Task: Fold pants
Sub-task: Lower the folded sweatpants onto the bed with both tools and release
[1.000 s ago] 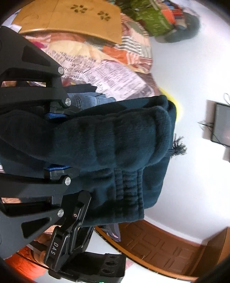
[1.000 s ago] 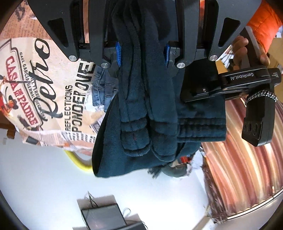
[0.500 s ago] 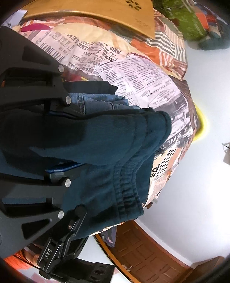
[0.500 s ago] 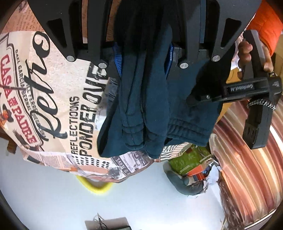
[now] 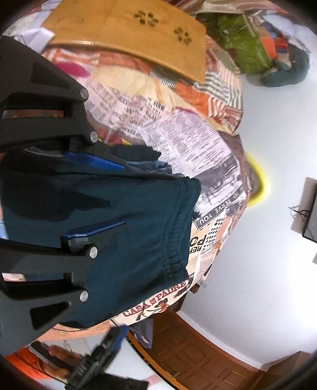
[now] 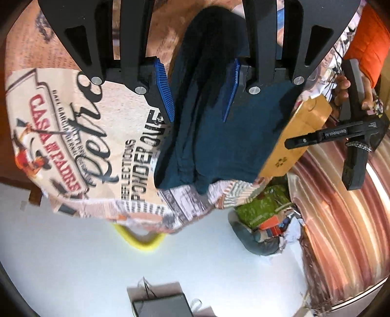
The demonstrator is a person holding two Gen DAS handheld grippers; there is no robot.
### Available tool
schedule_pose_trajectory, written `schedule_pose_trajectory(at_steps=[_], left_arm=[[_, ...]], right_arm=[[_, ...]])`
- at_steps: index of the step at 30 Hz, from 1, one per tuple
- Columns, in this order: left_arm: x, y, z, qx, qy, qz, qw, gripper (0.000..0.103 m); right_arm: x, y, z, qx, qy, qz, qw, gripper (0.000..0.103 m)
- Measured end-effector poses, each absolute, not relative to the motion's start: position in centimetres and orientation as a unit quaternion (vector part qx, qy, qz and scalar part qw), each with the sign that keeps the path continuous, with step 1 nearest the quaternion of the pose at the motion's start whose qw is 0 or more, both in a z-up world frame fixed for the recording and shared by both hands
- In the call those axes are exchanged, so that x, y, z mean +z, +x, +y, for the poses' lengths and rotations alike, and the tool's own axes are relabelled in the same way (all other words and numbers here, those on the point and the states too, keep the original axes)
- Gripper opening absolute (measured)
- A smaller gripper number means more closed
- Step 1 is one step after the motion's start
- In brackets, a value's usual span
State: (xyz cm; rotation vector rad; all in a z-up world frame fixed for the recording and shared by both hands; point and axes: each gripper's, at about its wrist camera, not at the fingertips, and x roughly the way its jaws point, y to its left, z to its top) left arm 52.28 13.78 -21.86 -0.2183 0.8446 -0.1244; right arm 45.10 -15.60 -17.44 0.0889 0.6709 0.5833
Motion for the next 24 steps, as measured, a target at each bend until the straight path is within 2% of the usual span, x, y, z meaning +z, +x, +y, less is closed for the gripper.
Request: schedule_pose_trajectory(at_steps=[4,15,24], left_arm=[[-19.2,48.9,13.1,-0.057,-0.088,0.388,0.915,0.041],[-9.0,35.3,7.3,-0.070,-0.018,0.270,0.960,0.041],[-3.9,23.0,2.5,-0.076,0.031,0.159,0.984,0.043]], right_arm=[[-14.3,41.7,-16.4,0.281,0.037,0.284,0.916,0.037],[-7.2,30.2,-17.6,0.306,0.035,0.171,0.936,0.037],[-4.3,21.1,-18.0,0.333,0.036,0.091,0.938,0.037]])
